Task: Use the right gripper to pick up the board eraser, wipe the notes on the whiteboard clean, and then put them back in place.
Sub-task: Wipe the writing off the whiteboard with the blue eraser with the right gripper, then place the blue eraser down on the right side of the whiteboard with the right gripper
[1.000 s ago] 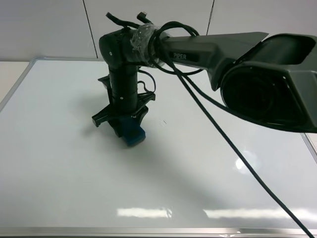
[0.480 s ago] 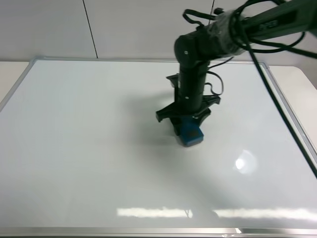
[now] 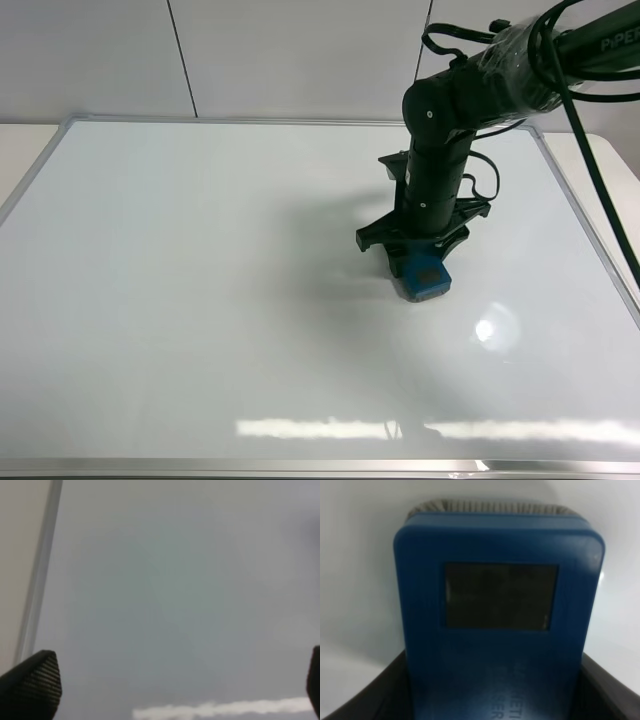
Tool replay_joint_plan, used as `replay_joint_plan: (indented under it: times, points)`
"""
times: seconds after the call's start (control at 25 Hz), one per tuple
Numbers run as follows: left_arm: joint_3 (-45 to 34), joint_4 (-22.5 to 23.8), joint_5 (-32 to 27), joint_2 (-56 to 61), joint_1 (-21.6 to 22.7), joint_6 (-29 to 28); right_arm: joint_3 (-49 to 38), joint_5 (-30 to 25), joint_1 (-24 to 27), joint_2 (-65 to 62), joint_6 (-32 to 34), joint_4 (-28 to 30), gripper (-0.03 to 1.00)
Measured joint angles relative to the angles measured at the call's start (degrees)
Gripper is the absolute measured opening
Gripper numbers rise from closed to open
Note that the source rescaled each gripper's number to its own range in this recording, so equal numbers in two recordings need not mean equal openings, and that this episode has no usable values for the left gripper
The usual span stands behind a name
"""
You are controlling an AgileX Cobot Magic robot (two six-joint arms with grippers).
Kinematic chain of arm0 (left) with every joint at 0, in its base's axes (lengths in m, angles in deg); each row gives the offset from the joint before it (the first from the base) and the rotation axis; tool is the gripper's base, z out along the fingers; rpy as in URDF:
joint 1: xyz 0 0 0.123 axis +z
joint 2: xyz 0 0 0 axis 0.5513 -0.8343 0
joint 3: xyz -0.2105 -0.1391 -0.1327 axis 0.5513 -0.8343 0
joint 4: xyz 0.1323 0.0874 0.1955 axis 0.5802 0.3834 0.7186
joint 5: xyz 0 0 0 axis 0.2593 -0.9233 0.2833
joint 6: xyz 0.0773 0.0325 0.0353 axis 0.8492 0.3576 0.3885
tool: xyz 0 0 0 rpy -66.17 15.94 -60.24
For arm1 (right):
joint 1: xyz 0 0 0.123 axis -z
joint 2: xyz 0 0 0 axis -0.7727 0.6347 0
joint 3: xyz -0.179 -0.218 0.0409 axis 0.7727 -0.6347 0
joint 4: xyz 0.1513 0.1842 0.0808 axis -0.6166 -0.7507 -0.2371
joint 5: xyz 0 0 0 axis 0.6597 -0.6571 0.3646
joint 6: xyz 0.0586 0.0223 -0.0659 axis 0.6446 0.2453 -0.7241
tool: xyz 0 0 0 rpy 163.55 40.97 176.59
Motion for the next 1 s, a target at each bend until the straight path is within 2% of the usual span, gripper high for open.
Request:
replay_joint_plan:
  times: [0.2,0.56,0.8,1.0]
  points:
    - [0.00,0.00,0.00,0.00,0.00,0.00,0.50,2.36,-0.30,-1.83,0.00,-0.06,0.01]
    - [0.00,0.00,0.00,0.00,0.00,0.00,5.68,-0.05,-1.68,-9.41,1.39,0.00,0.01]
    - [0.00,0.00,0.00,0.00,0.00,0.00,5.13,-3.39,3.12,-14.81,6.73,0.53,0.01]
    - [0.00,0.00,0.00,0.00,0.00,0.00,0.02,-3.80,8.95,-19.74,10.02,1.72,0.01]
